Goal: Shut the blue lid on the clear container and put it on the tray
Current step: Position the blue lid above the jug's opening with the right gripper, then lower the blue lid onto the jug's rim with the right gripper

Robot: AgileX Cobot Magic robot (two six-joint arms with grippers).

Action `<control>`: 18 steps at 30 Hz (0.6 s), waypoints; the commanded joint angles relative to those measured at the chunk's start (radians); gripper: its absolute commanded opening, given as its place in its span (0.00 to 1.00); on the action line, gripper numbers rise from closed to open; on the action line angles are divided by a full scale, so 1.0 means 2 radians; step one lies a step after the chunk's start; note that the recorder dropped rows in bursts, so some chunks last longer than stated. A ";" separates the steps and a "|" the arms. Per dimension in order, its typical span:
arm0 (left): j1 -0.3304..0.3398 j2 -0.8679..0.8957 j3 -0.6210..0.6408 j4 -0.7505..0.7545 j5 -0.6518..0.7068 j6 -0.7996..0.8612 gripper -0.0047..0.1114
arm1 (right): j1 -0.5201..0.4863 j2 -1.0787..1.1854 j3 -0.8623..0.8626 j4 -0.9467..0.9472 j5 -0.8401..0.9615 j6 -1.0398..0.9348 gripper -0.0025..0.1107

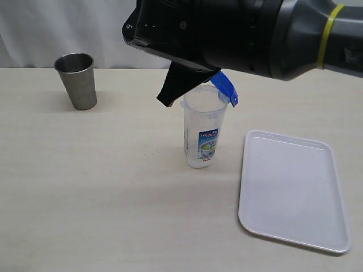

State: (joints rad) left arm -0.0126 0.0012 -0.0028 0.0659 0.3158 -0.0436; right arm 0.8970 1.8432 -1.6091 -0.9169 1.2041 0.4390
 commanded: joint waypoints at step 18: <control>0.000 -0.001 0.001 0.001 -0.003 -0.001 0.11 | 0.023 0.020 0.000 0.009 0.009 0.002 0.06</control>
State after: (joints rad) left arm -0.0126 0.0012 -0.0028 0.0659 0.3158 -0.0436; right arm 0.9431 1.8701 -1.6091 -0.8940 1.2091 0.4415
